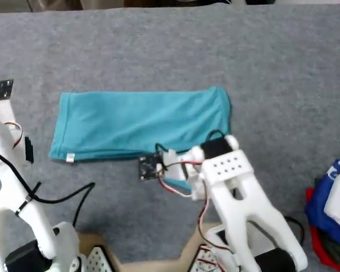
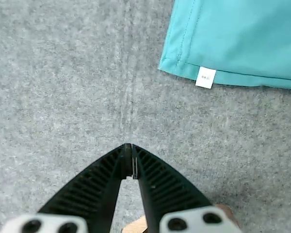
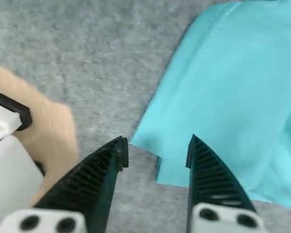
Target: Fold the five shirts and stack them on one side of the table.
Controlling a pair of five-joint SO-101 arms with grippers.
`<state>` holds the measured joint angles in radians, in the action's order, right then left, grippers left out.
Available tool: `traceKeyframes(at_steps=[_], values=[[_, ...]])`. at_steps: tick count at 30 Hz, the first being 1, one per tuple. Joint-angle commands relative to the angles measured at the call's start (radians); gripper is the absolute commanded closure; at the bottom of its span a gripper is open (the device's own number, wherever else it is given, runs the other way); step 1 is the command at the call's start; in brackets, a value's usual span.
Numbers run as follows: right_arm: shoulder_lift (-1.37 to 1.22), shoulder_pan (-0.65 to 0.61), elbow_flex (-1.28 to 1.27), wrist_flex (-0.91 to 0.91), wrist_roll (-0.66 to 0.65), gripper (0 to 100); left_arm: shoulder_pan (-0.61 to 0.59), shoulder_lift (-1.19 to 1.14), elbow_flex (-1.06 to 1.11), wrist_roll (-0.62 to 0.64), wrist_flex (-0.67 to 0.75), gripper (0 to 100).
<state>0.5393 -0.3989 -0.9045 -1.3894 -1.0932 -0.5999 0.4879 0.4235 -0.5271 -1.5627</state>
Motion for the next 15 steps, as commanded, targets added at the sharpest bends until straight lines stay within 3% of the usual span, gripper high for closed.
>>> traceKeyframes(at_steps=[1,15], values=[[0.035,-0.008,-0.018,-0.023,0.012,78.6,-0.006,0.028,-0.003,-0.006,-0.012,98],[0.025,0.041,-0.220,0.275,-0.015,78.1,-0.006,0.024,-0.002,-0.003,-0.012,98]])
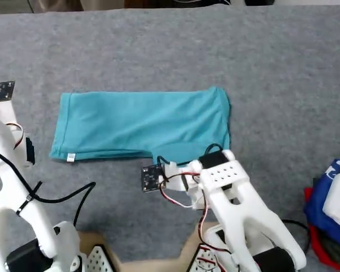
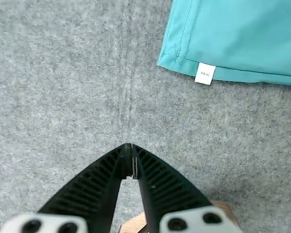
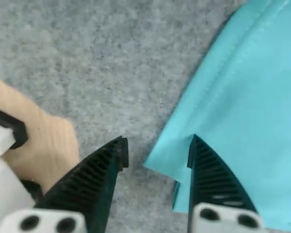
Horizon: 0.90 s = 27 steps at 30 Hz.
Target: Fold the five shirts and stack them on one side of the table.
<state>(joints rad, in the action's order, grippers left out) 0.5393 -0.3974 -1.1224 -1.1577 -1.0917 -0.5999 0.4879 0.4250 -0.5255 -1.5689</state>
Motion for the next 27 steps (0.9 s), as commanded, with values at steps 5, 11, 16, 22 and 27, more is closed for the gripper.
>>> traceKeyframes(at_steps=[5,11,16,22,27], values=[[-0.012,0.154,0.002,0.117,-0.095,78.1,-0.006,0.024,-0.003,-0.006,-0.006,98],[-0.243,0.193,0.061,0.189,-0.114,78.1,-0.006,0.024,-0.003,-0.003,-0.006,98],[-0.380,0.202,0.177,0.138,-0.114,78.5,-0.009,0.024,-0.002,-0.003,-0.006,98],[-0.392,0.225,0.186,0.137,-0.115,88.4,-0.020,0.031,0.044,-0.005,-0.006,98],[-0.392,0.232,0.186,0.138,-0.114,97.8,-0.095,0.031,0.041,-0.017,-0.006,98]])
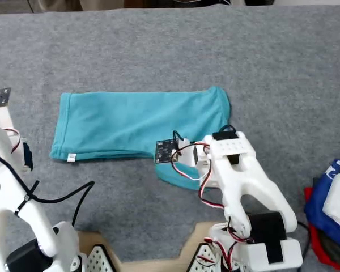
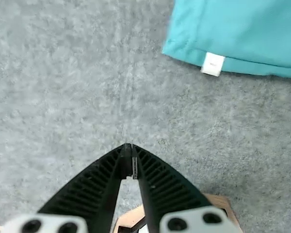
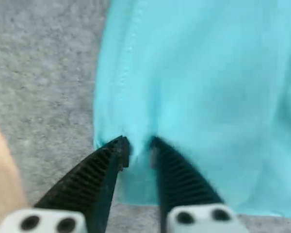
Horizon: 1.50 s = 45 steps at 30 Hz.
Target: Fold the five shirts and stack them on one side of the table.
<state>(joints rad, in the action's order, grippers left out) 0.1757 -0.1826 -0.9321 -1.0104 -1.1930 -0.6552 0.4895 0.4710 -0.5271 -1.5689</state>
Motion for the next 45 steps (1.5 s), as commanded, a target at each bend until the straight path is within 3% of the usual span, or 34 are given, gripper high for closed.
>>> traceKeyframes(at_steps=[1,5,20,27,38,45], values=[[-0.028,0.018,-0.002,-0.008,-0.012,99.1,-0.055,0.030,-0.005,-0.037,-0.006,98],[-0.028,0.019,0.030,-0.003,0.017,99.4,-0.091,0.030,-0.006,-0.109,-0.005,98],[-0.088,0.015,0.576,-0.133,0.106,99.4,-0.092,0.030,-0.006,-0.107,-0.005,98],[-0.380,0.019,0.906,-0.166,0.110,99.4,-0.097,0.030,-0.005,-0.107,-0.006,98],[-0.851,0.035,1.695,-0.480,0.114,99.4,-0.094,0.030,-0.002,-0.107,-0.006,98],[-1.049,0.005,2.014,-0.649,0.107,98.8,-0.089,0.030,0.002,-0.107,-0.006,98]])
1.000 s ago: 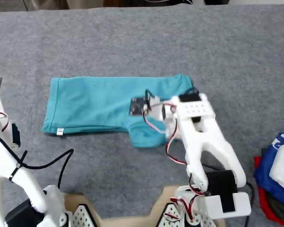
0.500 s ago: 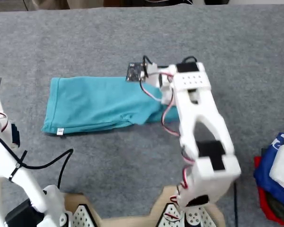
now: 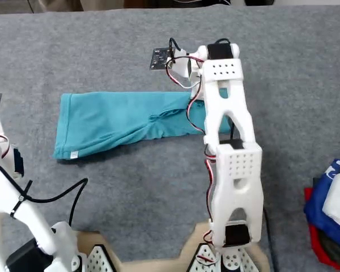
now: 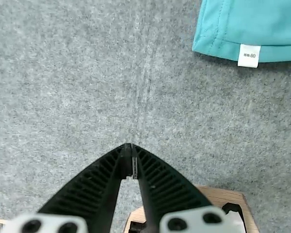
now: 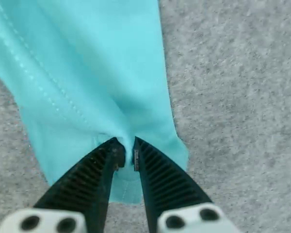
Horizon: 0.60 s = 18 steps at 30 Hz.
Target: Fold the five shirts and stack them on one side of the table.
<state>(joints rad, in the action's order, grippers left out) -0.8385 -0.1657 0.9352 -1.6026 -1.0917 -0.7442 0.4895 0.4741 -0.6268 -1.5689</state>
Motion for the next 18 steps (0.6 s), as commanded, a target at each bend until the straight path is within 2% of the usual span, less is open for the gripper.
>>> traceKeyframes(at_steps=[1,7,12,18], values=[[-0.054,-0.021,0.182,-0.077,0.006,97.7,0.000,0.030,0.000,-0.008,-0.006,98],[-0.116,-0.047,0.398,-0.160,0.011,86.4,0.000,0.030,0.000,-0.008,-0.006,98],[-0.113,-0.044,0.515,-0.184,0.026,85.6,-0.003,0.030,0.000,-0.008,-0.006,98],[-0.056,-0.025,0.452,-0.186,0.034,86.0,0.000,0.030,0.000,-0.006,-0.002,98]])
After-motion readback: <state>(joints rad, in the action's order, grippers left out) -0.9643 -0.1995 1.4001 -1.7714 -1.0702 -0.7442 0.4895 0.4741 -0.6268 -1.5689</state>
